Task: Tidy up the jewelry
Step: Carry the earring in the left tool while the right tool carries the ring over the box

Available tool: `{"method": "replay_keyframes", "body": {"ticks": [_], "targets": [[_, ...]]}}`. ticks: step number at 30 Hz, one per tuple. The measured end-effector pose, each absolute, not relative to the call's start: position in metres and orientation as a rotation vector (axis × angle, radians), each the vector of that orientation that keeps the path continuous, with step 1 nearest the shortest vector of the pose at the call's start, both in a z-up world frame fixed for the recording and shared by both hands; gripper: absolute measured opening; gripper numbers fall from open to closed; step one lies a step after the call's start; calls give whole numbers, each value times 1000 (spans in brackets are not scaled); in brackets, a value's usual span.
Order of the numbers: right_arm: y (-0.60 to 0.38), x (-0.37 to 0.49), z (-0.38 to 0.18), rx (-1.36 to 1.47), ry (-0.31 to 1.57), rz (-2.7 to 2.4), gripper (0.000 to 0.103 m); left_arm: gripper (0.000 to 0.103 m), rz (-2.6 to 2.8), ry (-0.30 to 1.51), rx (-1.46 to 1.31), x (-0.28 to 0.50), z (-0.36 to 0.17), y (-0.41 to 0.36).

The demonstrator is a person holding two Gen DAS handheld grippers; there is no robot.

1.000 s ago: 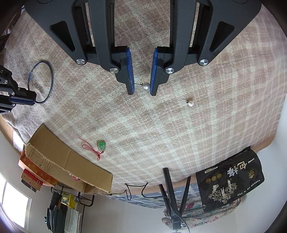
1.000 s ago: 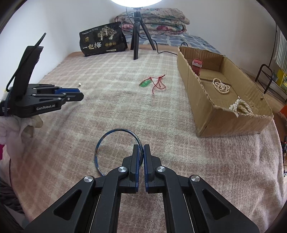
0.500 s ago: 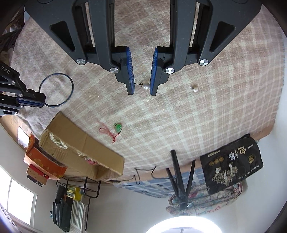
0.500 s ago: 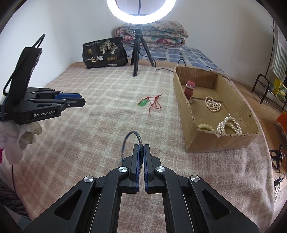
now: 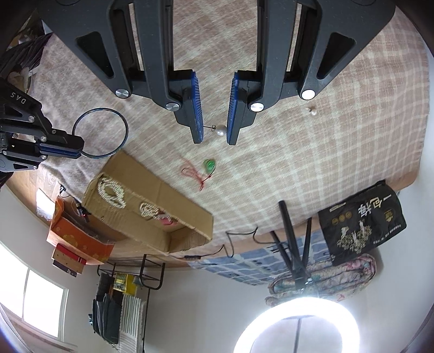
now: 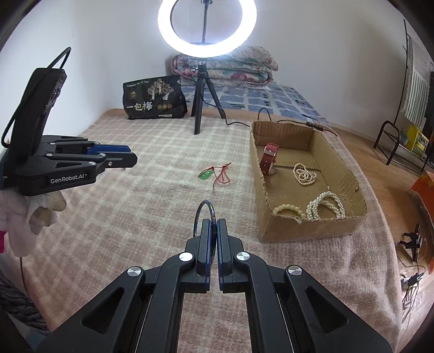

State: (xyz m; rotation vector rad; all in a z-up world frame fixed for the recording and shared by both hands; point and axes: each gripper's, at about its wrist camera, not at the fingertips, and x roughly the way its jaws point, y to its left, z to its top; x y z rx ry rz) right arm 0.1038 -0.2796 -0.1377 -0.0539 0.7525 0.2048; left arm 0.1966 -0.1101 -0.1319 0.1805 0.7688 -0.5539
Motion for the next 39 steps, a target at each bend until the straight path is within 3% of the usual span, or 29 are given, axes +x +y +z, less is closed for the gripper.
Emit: {"method": "replay_keyframes", "body": {"ticks": [18, 39], "targets": [[-337, 125, -86, -56, 683, 125, 2, 16, -638, 713, 171, 202, -93, -176], [-393, 206, -99, -99, 712, 62, 2, 16, -703, 712, 175, 224, -97, -260]]}}
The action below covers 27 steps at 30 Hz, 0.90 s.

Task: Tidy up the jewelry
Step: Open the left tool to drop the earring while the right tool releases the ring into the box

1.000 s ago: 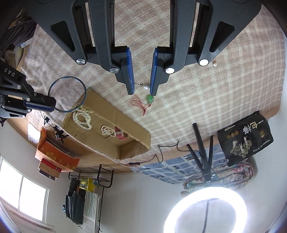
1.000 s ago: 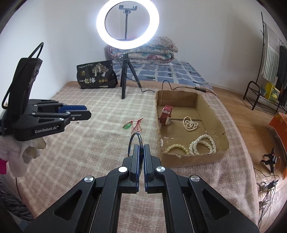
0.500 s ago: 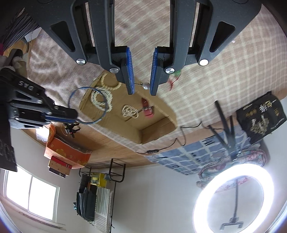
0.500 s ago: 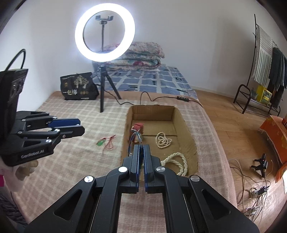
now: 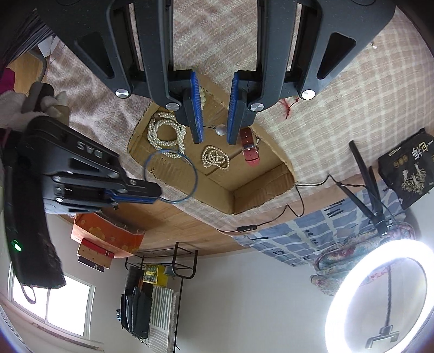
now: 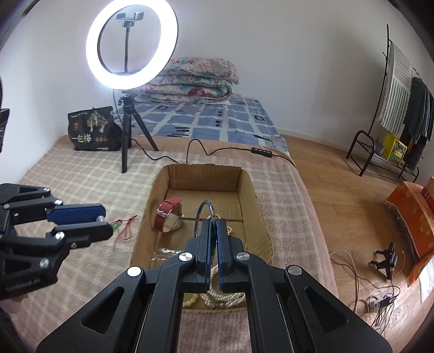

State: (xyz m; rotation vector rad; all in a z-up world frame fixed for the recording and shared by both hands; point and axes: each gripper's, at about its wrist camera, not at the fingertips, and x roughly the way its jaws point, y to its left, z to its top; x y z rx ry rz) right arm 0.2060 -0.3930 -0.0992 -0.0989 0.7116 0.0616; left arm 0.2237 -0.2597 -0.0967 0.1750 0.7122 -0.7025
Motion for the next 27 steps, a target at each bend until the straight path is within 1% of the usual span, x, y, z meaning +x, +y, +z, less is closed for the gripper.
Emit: {"method": "replay_keyframes", "body": {"ticks": [13, 27], "targets": [[-410, 253, -117, -68, 732, 39, 2, 16, -727, 717, 177, 234, -106, -277], [-414, 270, -125, -9, 755, 47, 2, 17, -746, 717, 171, 234, -108, -286]]}}
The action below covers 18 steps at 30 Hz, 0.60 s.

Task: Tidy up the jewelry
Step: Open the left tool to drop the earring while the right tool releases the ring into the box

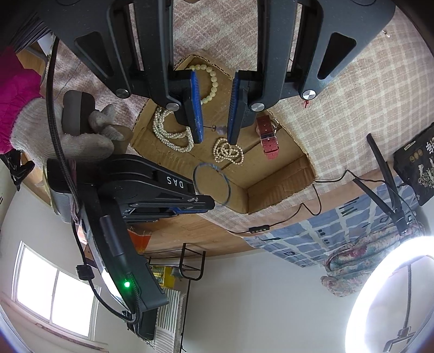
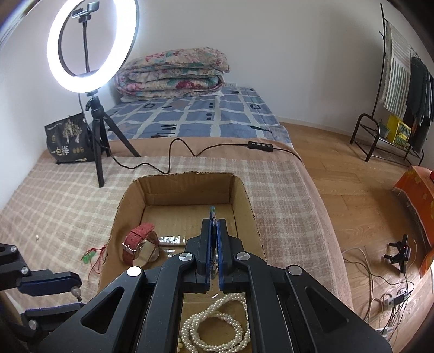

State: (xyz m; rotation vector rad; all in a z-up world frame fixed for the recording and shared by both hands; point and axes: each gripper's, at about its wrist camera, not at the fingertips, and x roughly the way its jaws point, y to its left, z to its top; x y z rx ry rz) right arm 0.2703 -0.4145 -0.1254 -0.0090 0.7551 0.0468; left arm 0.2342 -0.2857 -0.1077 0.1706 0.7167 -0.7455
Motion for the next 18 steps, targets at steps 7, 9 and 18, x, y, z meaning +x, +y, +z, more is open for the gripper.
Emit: {"method": "replay_keyframes", "body": {"ticks": [7, 9, 18], "targets": [[-414, 270, -123, -18, 742, 18, 62, 57, -741, 701, 164, 232, -106, -284], [-414, 269, -122, -18, 731, 11, 69, 65, -734, 706, 172, 232, -106, -285], [-411, 271, -121, -43, 741, -3, 80, 72, -718, 708, 179, 230, -106, -282]]}}
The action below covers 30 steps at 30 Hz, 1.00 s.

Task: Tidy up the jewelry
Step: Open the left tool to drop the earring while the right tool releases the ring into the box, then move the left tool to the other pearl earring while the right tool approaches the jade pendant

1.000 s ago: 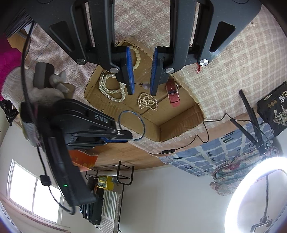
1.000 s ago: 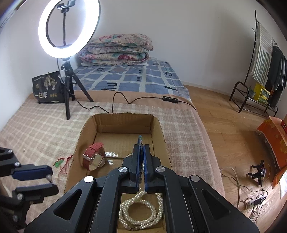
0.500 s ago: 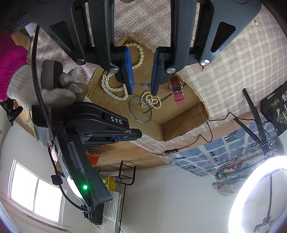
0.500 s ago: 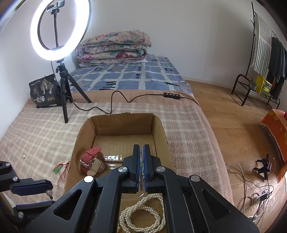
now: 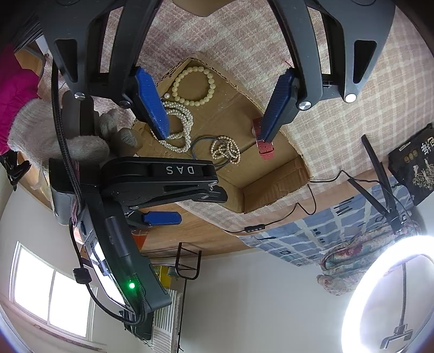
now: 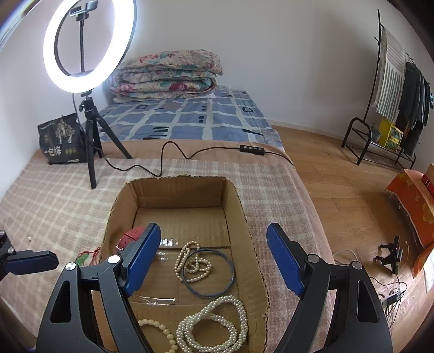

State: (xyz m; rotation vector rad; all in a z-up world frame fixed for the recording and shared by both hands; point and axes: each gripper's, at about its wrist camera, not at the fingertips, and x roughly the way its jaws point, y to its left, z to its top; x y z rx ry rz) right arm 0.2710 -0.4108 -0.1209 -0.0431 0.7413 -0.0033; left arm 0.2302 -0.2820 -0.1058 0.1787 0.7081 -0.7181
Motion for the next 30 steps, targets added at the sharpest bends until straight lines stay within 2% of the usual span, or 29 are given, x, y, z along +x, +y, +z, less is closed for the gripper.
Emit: {"method": "replay_keyframes", "body": {"ticks": [20, 30], "targets": [[-402, 253, -96, -24, 703, -32, 80, 72, -700, 670, 170, 215, -82, -257], [-384, 231, -77, -8, 654, -40, 80, 72, -665, 653, 158, 206, -67, -211]]}}
